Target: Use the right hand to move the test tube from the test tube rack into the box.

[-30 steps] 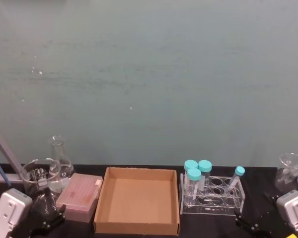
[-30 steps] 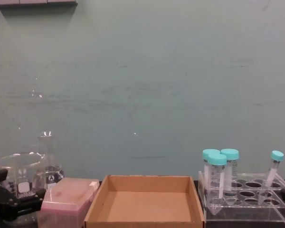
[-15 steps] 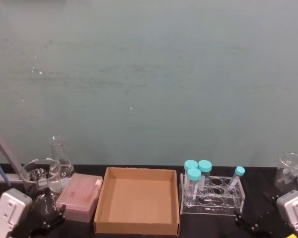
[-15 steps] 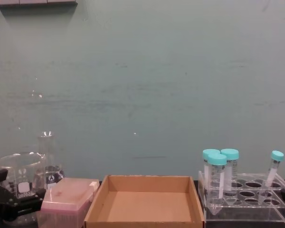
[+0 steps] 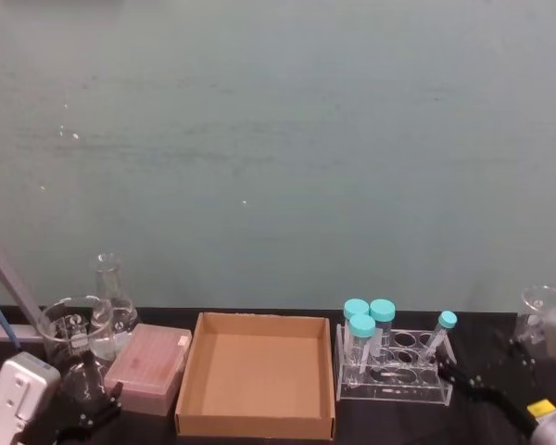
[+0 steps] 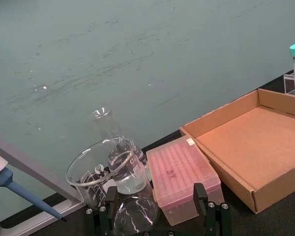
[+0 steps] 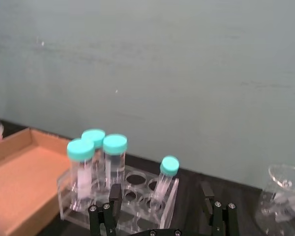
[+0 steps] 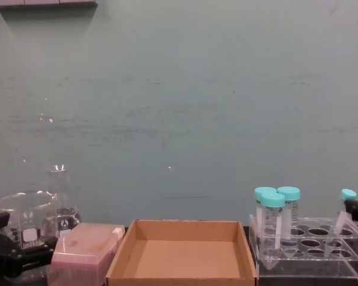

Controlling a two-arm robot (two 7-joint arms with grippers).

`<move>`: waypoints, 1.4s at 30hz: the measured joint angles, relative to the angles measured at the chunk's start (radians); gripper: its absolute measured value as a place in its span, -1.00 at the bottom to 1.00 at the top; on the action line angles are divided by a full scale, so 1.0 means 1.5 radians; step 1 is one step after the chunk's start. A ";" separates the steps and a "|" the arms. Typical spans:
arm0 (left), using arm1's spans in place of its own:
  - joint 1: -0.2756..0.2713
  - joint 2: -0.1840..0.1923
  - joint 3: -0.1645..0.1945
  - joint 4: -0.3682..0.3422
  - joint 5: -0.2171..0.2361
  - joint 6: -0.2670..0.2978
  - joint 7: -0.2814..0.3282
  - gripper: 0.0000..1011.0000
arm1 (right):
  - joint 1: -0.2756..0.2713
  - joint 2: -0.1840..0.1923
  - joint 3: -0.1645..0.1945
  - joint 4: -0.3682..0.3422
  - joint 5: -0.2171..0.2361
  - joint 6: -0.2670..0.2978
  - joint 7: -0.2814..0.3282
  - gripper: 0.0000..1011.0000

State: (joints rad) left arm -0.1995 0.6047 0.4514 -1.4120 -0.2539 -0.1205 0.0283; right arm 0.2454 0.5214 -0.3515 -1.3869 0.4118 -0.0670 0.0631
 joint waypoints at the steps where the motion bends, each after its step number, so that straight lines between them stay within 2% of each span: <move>1: 0.000 0.000 0.000 0.000 0.000 0.000 0.000 0.98 | 0.004 -0.004 0.001 0.003 0.000 -0.001 0.000 0.98; 9: 0.000 0.000 0.000 0.000 0.000 0.000 0.000 0.98 | 0.049 -0.049 0.006 0.051 -0.017 0.004 -0.015 0.98; 21: 0.000 0.000 0.000 0.000 0.000 0.000 0.000 0.98 | 0.114 -0.109 0.001 0.160 -0.055 -0.009 -0.021 0.98; 32: 0.000 0.000 0.000 0.000 0.000 0.000 0.000 0.98 | 0.137 -0.132 0.006 0.215 -0.080 -0.027 -0.014 0.98; 42: 0.000 0.000 0.000 0.000 0.000 0.000 0.000 0.98 | 0.139 -0.137 0.011 0.224 -0.088 -0.034 -0.012 0.98</move>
State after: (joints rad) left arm -0.1996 0.6047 0.4514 -1.4120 -0.2538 -0.1206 0.0283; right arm 0.4544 0.3160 -0.3345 -1.0503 0.2800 -0.1177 0.0455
